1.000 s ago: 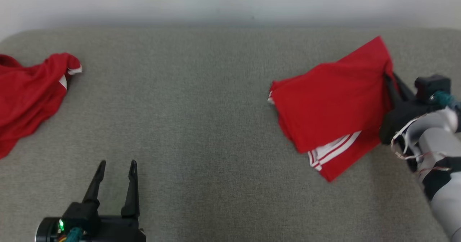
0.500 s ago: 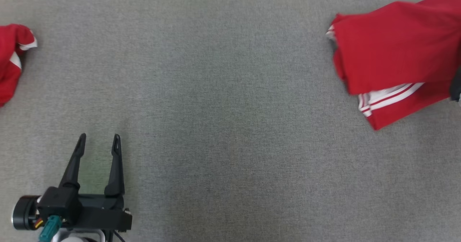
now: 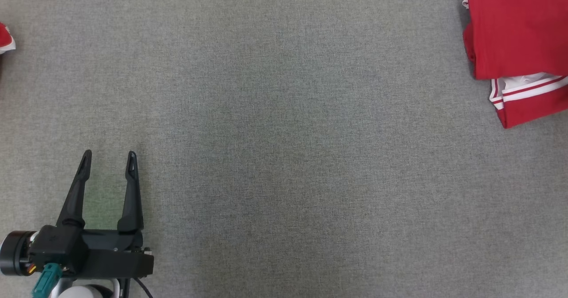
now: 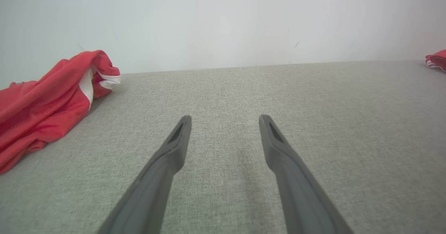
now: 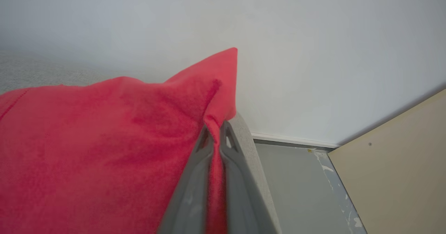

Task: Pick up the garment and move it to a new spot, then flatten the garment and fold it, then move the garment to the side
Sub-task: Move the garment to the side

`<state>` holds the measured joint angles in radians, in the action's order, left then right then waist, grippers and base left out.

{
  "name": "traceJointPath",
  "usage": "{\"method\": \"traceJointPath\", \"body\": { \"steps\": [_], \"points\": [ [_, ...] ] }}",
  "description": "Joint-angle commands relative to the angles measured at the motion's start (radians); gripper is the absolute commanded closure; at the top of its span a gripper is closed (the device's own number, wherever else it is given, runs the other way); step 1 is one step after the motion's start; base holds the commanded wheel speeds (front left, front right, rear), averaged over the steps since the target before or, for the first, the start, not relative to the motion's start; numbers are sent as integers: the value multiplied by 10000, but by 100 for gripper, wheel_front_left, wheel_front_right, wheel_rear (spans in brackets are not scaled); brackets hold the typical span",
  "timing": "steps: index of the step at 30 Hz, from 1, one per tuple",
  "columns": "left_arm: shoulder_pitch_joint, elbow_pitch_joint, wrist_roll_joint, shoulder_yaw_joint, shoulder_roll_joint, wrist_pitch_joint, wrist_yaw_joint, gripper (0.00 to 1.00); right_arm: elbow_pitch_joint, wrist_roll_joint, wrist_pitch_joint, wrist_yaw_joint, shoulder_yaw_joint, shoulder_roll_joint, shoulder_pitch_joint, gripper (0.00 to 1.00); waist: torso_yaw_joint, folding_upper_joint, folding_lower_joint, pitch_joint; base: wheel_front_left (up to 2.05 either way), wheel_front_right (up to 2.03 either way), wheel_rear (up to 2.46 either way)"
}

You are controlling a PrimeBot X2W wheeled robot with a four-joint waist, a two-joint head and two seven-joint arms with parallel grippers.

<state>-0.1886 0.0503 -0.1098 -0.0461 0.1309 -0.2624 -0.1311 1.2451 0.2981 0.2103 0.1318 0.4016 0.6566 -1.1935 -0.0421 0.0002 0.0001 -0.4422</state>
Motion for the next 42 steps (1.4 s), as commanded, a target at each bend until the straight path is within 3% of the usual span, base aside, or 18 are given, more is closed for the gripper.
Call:
{"method": "traceJointPath", "body": {
  "steps": [1, 4, 5, 6, 7, 11, 17, 27, 31, 37, 42],
  "points": [
    [22, -37, 35, -53, 42, -23, 13, 0, 44, -30, 12, -15, -22, -1, -177, 100, 1, -2, -1, 4, 0, 0, 0],
    [74, -7, 19, -77, 55, -23, 13, 0, 151, -71, 70, -15, -60, -18, -155, 100, 6, -2, -1, 0, 0, 0, 0],
    [70, -1, 5, -78, 54, -23, 13, 0, 179, -106, 61, -15, -35, 28, -144, 77, 12, -2, -1, -9, 0, 0, 0],
    [58, 3, 4, -82, 41, -23, 13, 0, 197, -157, 92, -15, -13, 92, -167, 18, 15, -2, -1, -11, 0, 0, 0],
    [56, 2, 28, -79, 2, -23, 13, 0, 215, -197, 92, -15, -27, 94, -179, 0, 16, -2, -1, 3, 0, 0, 0],
    [70, 49, 53, -134, -81, -23, 13, 0, 284, -485, 304, -15, -179, 219, -334, 0, 13, -2, -1, 170, 0, 0, 0],
    [347, 362, 3, -226, -186, -23, 13, 0, -764, -118, 549, -15, -1200, -428, 133, 0, -13, -2, -1, 1059, 0, 0, 0],
    [1264, 594, 128, -362, -430, -23, 13, 0, -5018, -561, 545, -15, -3152, -1825, 3611, 0, -68, -2, -1, 2603, 0, 0, 0],
    [1605, 662, 199, -345, -520, -23, 41, 0, -6488, -975, 546, -15, -3709, -2758, 5408, 0, 42, -2, -1, 3138, 0, 0, 0],
    [1935, 862, 238, -325, -593, -23, 36, 0, -7970, -1308, 547, -15, -4192, -4085, 7688, 0, 216, -2, -1, 3638, 0, 0, 0],
    [2025, 906, 246, -322, -642, -23, 32, 0, -8597, -1623, 547, -15, -3957, -4637, 8810, 0, 325, -2, -1, 3866, 0, 0, 0]
  ]
}}
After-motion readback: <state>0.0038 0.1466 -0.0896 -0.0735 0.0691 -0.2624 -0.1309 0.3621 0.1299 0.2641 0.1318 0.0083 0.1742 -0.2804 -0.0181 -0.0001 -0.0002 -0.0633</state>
